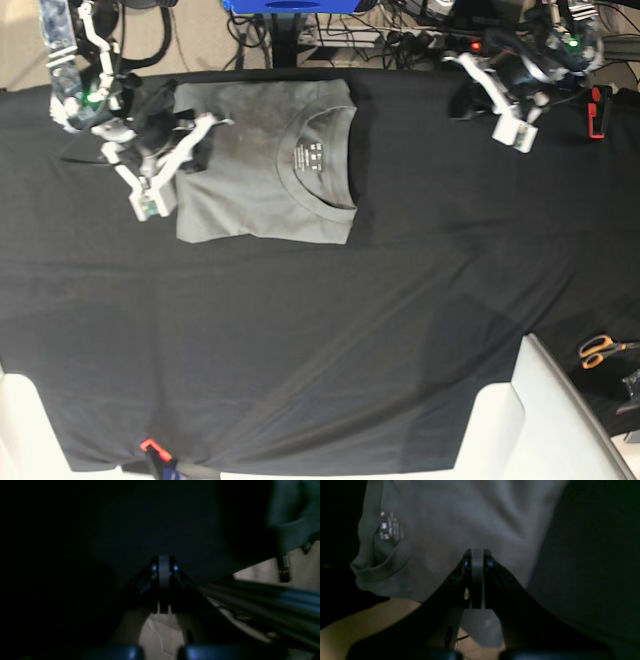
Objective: Fold the T-shirt properly
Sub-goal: 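Raise the right gripper and move the left gripper toward the bundle, then grasp the bundle's edge with the left gripper and rotate it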
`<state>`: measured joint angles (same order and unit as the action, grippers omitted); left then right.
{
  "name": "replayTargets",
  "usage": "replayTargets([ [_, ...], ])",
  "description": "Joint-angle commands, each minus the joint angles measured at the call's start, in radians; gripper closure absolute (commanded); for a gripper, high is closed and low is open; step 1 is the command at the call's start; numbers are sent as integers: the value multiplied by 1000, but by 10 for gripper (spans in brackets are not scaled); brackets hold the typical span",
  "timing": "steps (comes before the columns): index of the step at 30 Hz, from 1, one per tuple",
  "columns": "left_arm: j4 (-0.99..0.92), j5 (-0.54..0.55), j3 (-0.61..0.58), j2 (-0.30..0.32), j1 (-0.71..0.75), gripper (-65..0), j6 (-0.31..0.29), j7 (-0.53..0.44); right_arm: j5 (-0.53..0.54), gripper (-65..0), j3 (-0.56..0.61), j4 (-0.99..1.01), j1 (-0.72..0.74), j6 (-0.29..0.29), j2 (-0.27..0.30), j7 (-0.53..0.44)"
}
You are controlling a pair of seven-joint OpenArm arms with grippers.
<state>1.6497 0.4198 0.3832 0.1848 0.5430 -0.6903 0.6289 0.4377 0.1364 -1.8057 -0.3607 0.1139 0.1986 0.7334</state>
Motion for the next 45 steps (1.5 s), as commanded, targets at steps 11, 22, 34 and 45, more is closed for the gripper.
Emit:
replayTargets([
  [11, -41, 6, -36, 23, -2, 0, -8, -16, 11, -6, -25, 103, -60, 5, -4, -51],
  [22, 27, 14, -45, 23, 6, 0, -8, -11, 5, -6, -27, -87, -157, -1, 5, -104],
  [34, 13, 327, -142, -3, -103, -650, -8, 64, 3, -2, -100, 8, -148, 5, 5, -110],
  [45, -362, 325, -356, -64, -308, -650, -8, 58, 3, -2, -100, 19, -153, 7, 45, -113],
])
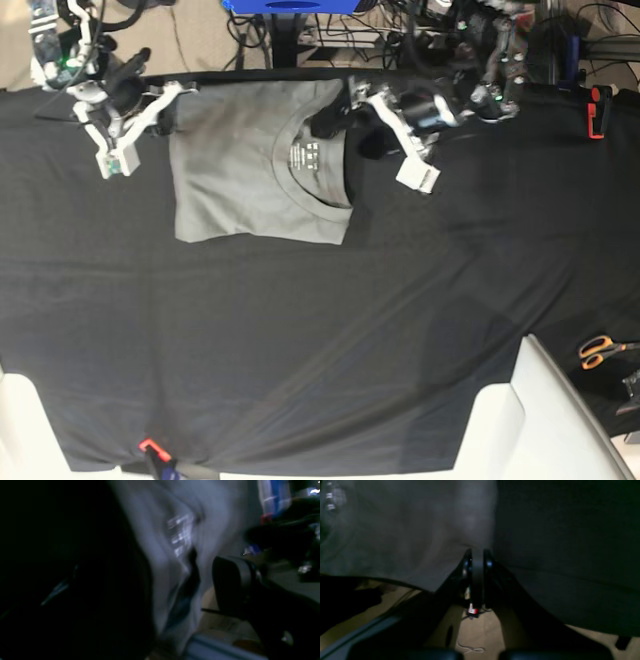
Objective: Fold the T-shirt properly
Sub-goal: 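Grasp the bundle's edge with the left gripper and rotate it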
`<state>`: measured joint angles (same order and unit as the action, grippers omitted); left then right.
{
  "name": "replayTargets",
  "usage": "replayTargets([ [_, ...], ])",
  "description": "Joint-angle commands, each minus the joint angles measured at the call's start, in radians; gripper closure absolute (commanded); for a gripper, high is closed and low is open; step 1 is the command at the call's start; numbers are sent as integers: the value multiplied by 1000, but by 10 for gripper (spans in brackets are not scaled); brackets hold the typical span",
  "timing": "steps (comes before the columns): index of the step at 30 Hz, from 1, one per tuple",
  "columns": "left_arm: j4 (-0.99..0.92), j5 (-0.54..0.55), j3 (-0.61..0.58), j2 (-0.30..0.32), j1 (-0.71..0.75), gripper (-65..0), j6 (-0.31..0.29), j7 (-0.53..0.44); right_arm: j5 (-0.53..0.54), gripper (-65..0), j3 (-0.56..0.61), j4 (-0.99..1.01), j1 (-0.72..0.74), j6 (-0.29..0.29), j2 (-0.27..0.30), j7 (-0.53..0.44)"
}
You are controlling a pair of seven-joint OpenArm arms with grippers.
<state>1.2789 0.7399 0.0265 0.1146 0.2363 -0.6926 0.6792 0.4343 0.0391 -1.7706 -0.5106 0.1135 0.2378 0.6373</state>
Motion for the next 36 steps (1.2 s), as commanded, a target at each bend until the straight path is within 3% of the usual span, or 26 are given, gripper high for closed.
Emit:
replayTargets([
  [1, -26, 5, -6, -2, -16, -650, -6, 7, 7, -2, -5, -18, -3, 7, 7, -17],
  [5, -117, -1, -10, -48, -62, -650, -6, 7, 7, -2, -5, -18, -4, 7, 7, -18],
  [14, -157, -167, -1, -132, -78, -650, -6, 7, 7, -2, -6, -18, -4, 7, 8, -55],
  [15, -166, -167, 0, -132, -79, -606, -6, 7, 8, -2, -6, -18, -7, 7, 8, -72],
  [17, -178, -165, 5, -129, -79, -439, -6, 7, 8, -2, -6, -16, -18, 7, 8, -99],
  [18, -178, -167, 5, -128, -81, -344, -6, 7, 8, -2, -12, -16, -20, 7, 8, -107],
  [20, -170, -167, 5, -111, -81, -84, -6, 7, 11, -2, -72, -18, -29, 7, -1, -110],
  [21, -170, -167, 3, -106, -82, 0, -6, 10, 11, -2, -100, -18, -30, 7, -4, -110],
  [24, -163, -170, -12, -97, -110, 0, -6, 23, 11, -2, -169, -16, -27, 7, -13, -107],
  [29, -77, -171, -52, -28, -157, 0, -6, 185, 11, -2, -242, -12, -29, 7, -15, -107],
  [33, -29, -171, -182, 63, -252, 0, -6, 290, 13, -2, -236, -12, -30, 7, -15, -107],
  [36, -29, -171, -351, 130, -366, 0, -6, 345, 14, -2, -235, -12, -29, 7, -18, -107],
])
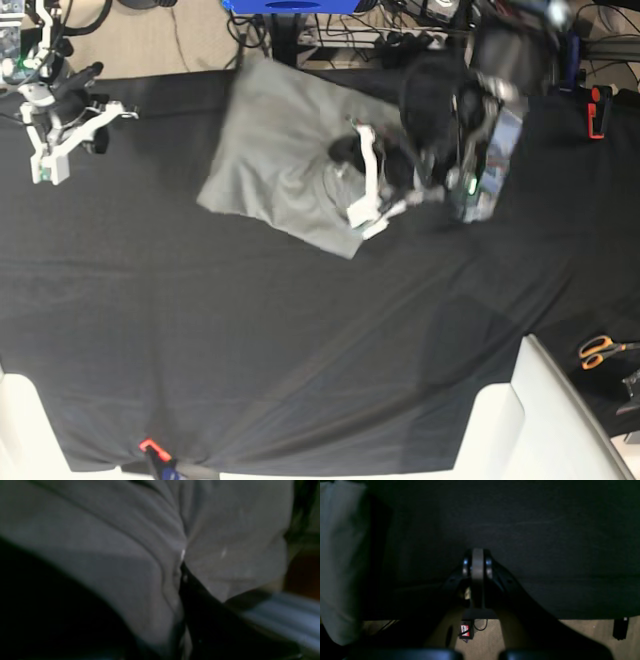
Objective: Fold the T-shirt properly
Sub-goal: 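Grasp the bundle's edge with the left gripper and rotate it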
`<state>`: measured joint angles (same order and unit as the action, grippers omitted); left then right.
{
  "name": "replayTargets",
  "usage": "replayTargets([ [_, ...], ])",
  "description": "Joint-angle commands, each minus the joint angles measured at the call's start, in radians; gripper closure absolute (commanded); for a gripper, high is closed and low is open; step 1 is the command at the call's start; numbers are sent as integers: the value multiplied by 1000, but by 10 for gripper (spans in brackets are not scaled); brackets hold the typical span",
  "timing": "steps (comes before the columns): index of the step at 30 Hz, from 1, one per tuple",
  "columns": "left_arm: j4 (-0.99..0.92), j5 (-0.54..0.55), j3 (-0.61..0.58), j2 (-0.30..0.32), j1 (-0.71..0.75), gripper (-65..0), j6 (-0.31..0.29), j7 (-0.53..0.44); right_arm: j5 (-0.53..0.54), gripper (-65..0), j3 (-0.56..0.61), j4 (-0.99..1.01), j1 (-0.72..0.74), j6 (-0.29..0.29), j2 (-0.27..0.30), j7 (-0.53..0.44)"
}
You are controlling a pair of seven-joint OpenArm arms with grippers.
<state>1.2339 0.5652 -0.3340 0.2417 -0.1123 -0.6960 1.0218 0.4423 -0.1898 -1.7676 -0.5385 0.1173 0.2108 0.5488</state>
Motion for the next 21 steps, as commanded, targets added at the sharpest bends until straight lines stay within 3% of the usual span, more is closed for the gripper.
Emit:
replayTargets([
  [1, 16, 3, -57, 23, -54, 0, -2, 7, 6, -2, -6, -15, -1, 3, 3, -19],
  [4, 14, 3, -274, 74, -185, 0, -2, 10, 5, -2, -6, -18, 1, 3, -20, -17],
  [7, 2, -12, -471, 86, -310, 0, -2, 7, 5, -2, -4, -19, 2, 3, -24, -17],
  [11, -4, -201, -690, 52, -425, 0, -2, 5, 5, -2, -4, -21, 2, 3, -32, -17],
  [16, -4, -477, -828, -20, -453, 0, -2, -39, 5, -2, -4, -21, 4, -1, -37, -17],
  [21, -9, -615, -834, -71, -435, 0, -2, -116, 3, -2, -6, -18, 14, -3, -38, -16],
])
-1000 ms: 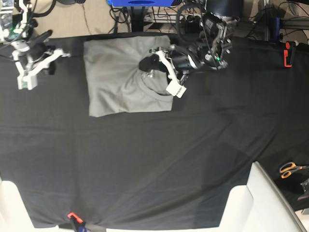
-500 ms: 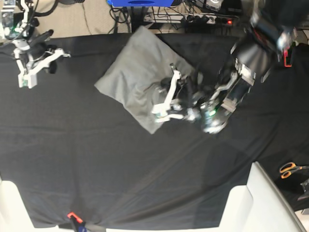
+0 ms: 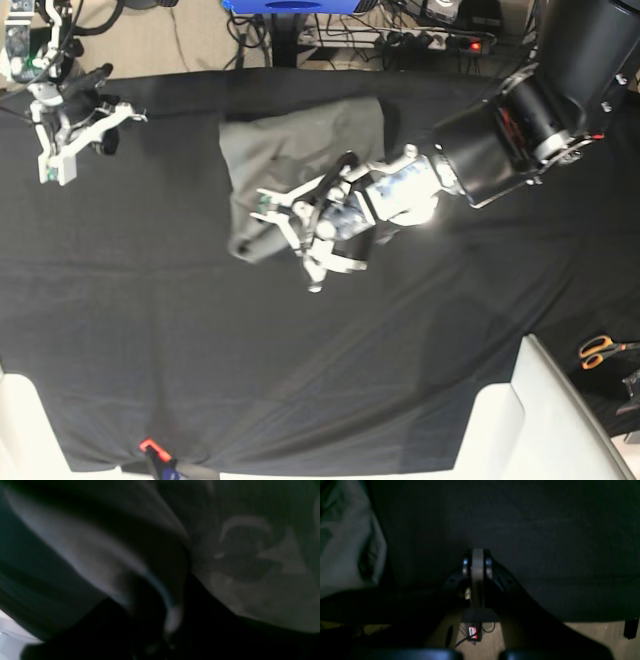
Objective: Fold the T-shirt properly
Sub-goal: 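Grasp the bundle's edge with the left gripper and rotate it, then drag the bundle with the left gripper to square it, then release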
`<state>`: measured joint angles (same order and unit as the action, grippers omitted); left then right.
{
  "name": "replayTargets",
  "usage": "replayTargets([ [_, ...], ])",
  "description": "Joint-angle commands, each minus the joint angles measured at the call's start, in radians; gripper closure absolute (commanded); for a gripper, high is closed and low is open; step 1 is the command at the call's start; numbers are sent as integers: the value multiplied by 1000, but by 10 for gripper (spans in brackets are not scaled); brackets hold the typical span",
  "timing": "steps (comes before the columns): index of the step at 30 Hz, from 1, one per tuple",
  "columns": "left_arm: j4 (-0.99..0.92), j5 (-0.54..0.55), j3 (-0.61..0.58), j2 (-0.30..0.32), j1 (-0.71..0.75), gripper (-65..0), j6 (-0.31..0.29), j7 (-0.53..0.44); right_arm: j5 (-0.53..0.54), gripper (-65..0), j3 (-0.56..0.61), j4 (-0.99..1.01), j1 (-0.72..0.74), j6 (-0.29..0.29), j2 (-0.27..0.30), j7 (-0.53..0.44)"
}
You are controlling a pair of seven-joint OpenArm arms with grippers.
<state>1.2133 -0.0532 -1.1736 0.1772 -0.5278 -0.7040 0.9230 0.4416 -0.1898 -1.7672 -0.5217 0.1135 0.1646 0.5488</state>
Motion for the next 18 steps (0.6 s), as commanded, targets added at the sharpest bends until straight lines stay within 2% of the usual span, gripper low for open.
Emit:
replayTargets([
  [1, 6, -12, 7, -14, -15, 0, 6, -25, 4, -2, -6, -18, -2, 1, 8, -16],
  [7, -2, -10, -4, -25, -13, 0, 6, -94, 3, -3, -6, -17, 8, 1, 8, -16],
  [13, -2, -10, 7, -23, -16, 0, 6, -89, 3, -2, -12, -15, 44, 1, 8, 60],
  [18, -2, -10, 7, -21, -13, 0, 6, -86, 3, -2, -7, -21, 53, 1, 8, 64],
])
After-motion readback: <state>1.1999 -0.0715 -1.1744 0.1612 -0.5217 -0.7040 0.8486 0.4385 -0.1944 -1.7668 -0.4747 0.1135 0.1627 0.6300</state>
